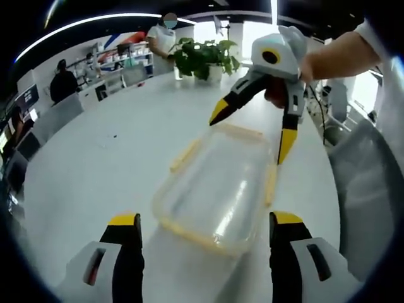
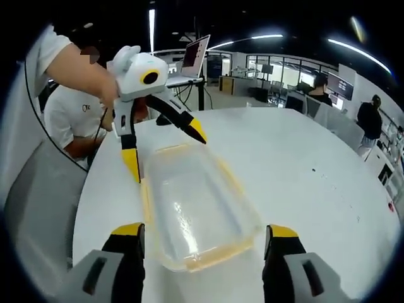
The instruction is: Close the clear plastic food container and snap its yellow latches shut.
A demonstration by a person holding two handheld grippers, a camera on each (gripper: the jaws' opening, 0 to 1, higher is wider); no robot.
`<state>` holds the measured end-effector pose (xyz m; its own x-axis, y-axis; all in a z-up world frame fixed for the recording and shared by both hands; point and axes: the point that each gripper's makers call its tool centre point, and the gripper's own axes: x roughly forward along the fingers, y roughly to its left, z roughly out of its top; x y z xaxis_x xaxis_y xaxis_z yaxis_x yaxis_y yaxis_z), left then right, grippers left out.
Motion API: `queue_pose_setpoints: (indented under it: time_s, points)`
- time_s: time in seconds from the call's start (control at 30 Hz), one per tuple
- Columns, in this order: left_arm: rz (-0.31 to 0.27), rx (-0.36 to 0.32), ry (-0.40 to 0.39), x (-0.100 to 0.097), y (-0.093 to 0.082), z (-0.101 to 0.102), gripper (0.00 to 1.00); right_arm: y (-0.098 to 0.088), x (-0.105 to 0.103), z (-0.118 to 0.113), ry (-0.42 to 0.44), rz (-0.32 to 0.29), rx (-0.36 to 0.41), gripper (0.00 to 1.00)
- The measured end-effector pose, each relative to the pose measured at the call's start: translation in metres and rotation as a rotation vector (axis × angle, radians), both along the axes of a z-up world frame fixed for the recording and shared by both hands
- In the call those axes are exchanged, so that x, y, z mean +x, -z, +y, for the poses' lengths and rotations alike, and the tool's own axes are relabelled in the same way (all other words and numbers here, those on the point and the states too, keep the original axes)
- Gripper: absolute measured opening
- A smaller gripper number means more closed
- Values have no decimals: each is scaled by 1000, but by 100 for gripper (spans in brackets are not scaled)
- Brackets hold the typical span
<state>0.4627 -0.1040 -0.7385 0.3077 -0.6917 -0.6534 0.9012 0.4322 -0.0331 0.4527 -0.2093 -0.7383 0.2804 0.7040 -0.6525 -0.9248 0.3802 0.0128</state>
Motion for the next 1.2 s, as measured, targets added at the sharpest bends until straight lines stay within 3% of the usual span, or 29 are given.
queue_pose_setpoints:
  time_s: [0.1,0.17,0.23,0.27,0.3,0.37,0.83,1.2]
  points:
    - [-10,6,-9,-1,-2,6,84,-4,1,-4,26,-2,17,76]
    - [-16,-27,-27,-2,-8,6,87,-9,0,-4,56,11,47,81]
    - [-14,-22,-35,-5,-11,6,91,-12,2,-6,83,5,57,92]
    - [-25,-29,-48,-5,-13,5,98,-13,2,-6,97,10,60,98]
    - [-27,-40,-57,-5,-16,4,99,-17,2,-6,111,12,71,99]
    - [9,-57,-59,-11,-18,2,100,-21,-1,-5,121,4,79,99]
    - [-39,-111,-123,-32,-43,3,99,-36,-30,-6,152,5,118,99]
    - [-47,-150,-149,-66,-56,0,99,-55,-52,-4,192,-20,162,99]
